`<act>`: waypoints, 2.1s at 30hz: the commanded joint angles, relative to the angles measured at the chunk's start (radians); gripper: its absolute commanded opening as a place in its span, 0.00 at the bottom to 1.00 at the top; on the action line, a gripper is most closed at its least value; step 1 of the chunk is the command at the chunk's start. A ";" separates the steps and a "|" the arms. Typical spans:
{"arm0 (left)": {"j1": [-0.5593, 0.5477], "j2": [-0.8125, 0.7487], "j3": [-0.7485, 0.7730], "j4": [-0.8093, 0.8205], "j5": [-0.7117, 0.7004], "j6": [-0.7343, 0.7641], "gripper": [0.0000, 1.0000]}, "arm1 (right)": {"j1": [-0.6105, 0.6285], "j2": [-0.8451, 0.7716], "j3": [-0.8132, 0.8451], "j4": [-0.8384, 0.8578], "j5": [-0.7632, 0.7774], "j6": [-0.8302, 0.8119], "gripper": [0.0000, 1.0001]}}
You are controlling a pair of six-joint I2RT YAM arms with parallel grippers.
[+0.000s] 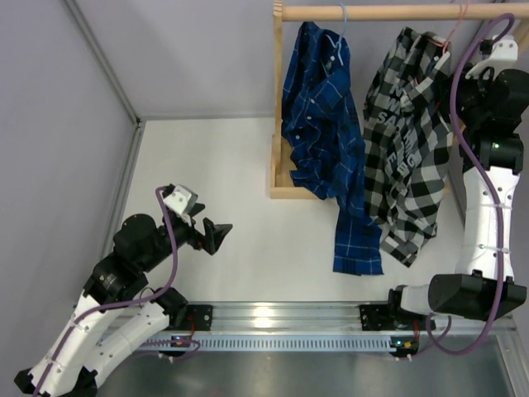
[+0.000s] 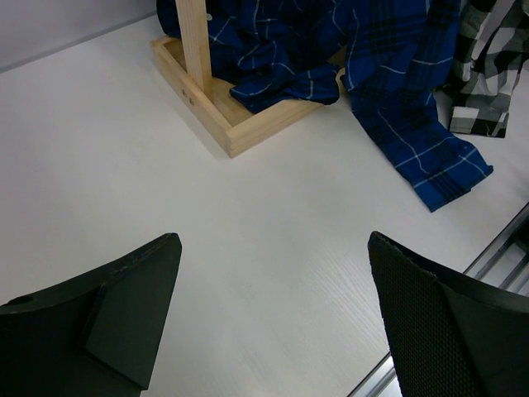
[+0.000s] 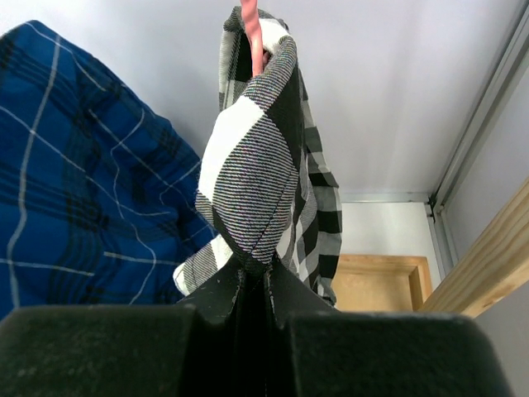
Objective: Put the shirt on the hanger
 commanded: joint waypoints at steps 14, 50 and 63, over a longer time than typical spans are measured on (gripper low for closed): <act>0.206 0.062 -0.018 0.085 -0.063 -0.059 0.98 | -0.006 -0.092 -0.124 0.107 0.092 -0.036 0.85; 0.361 -0.154 -0.124 0.017 -0.343 -0.171 0.98 | 0.445 -1.134 -0.676 -0.446 0.511 -0.107 0.99; 0.361 -0.144 -0.125 0.025 -0.334 -0.162 0.98 | 0.447 -1.087 -0.690 -0.410 0.525 -0.091 0.99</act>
